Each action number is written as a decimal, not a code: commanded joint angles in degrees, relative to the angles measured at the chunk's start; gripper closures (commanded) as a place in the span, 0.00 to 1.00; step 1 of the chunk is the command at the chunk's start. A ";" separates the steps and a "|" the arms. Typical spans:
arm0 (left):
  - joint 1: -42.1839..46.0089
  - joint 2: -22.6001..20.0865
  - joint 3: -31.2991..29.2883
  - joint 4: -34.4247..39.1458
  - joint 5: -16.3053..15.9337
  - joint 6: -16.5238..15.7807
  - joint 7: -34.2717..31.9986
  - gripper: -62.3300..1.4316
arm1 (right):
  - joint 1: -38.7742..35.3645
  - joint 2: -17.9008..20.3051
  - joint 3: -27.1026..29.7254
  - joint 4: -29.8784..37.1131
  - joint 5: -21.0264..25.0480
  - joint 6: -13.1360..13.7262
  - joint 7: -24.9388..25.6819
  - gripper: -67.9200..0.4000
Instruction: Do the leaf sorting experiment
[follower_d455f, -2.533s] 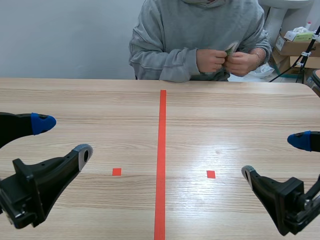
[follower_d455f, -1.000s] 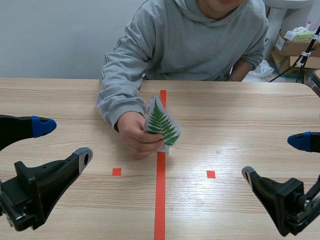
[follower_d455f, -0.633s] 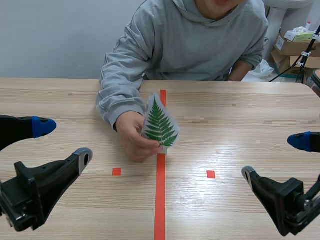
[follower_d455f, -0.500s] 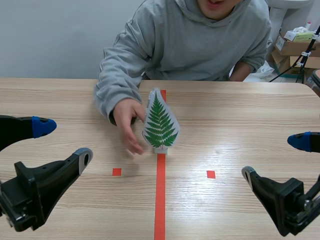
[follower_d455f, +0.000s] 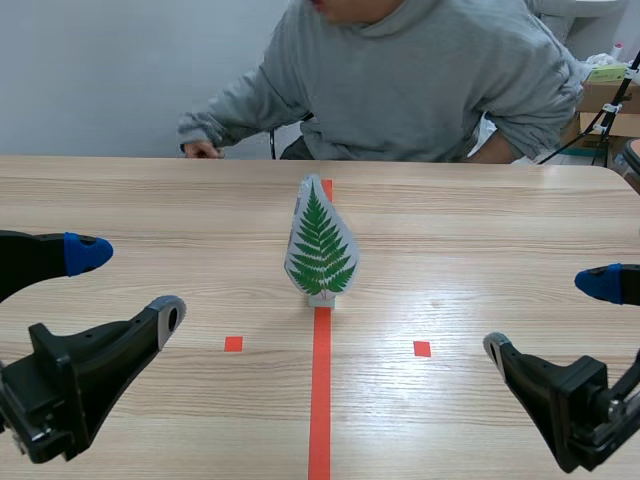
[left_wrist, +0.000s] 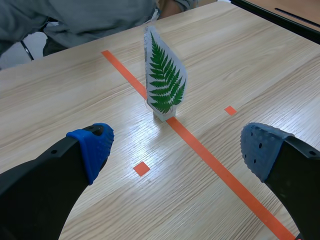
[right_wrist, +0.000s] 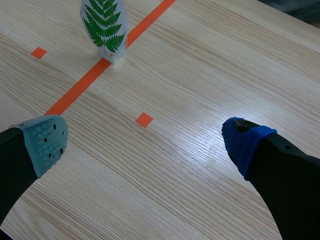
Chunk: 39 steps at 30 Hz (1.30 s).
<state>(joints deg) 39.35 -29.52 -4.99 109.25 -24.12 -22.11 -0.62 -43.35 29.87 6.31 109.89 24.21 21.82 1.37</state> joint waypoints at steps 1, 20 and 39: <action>0.31 0.31 -0.04 0.94 -0.50 -0.07 -0.81 0.13 | 0.66 0.09 0.46 0.31 0.42 0.04 0.70 0.05; 0.31 0.31 -0.04 0.94 -0.52 -0.07 -0.83 0.13 | 0.83 0.04 0.48 0.31 -0.20 0.02 -0.33 0.05; 0.31 0.28 -0.04 0.94 -0.50 -0.07 -0.81 0.13 | 31.45 1.86 -7.28 -17.62 -2.80 6.86 -13.86 0.05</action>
<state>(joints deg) 39.35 -29.52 -4.99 109.25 -24.12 -22.11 -0.58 -13.37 30.72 0.14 92.40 20.56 28.29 -13.39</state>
